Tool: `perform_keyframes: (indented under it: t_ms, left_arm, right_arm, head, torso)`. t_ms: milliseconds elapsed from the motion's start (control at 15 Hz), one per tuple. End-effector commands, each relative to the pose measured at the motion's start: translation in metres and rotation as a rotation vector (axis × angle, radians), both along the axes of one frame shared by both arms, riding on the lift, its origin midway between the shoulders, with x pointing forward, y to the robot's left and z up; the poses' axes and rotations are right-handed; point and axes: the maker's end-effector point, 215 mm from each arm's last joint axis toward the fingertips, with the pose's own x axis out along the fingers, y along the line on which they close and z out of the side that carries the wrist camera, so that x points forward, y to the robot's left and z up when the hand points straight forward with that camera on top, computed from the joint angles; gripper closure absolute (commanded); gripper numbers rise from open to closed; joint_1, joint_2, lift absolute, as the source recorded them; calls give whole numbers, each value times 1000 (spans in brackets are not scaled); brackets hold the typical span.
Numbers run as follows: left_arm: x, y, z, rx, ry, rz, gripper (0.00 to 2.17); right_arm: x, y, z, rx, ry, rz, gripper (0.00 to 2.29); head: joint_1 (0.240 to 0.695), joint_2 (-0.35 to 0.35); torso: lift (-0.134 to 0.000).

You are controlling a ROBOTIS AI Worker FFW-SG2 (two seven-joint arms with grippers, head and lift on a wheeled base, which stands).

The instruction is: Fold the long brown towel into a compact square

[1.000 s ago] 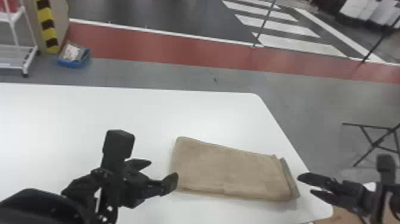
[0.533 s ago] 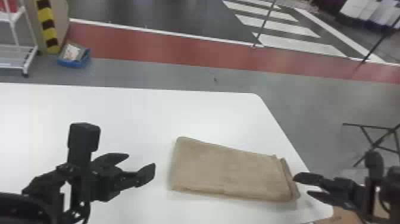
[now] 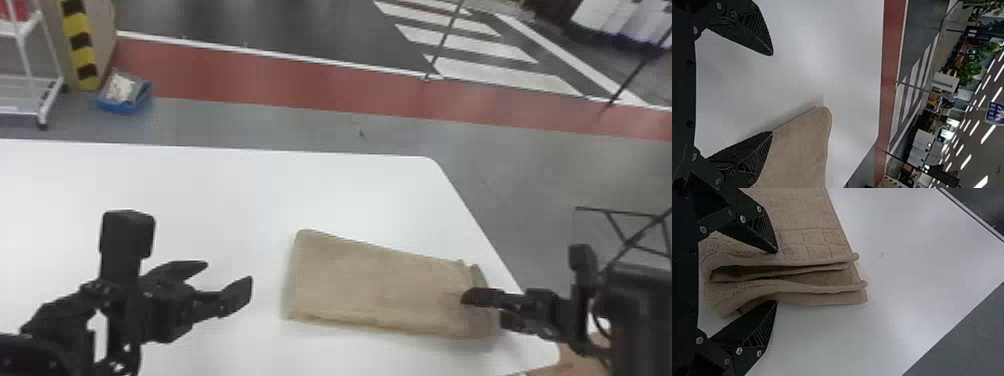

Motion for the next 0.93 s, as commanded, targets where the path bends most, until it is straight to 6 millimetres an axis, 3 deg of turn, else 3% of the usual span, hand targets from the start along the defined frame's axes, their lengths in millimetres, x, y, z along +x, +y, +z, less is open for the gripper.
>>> perform_keyframes:
  t_ms: [0, 67, 200, 400, 600, 867]
  left_arm:
    - [2, 1, 2, -7, -1, 8, 198]
    - [2, 1, 2, -7, -1, 8, 194]
    - [3, 2, 2, -6, -2, 9, 198]
    - [2, 1, 2, -7, -1, 8, 194]
    - [1, 1, 7, -13, -8, 5, 198]
    - [3, 0, 10, -15, -12, 7, 198]
  right_arm:
    - [5, 11, -2, 1, 7, 30, 1092]
    - [9, 17, 0, 17, -6, 36, 1433]
    - [21, 38, 7, 59, -52, 57, 1625]
    - [42, 84, 18, 101, -110, 130, 1625]
    - [61, 144, 27, 115, -149, 237, 1625]
    - [67, 180, 30, 114, -160, 306, 1625]
  head:
    - [695, -350]
    - [695, -350]
    - [695, -350]
    - [695, -350]
    - [695, -350]
    - [695, -350]
  torso:
    - [-124]
    - [-124]
    - [-124]
    - [-124]
    - [-124]
    - [-124]
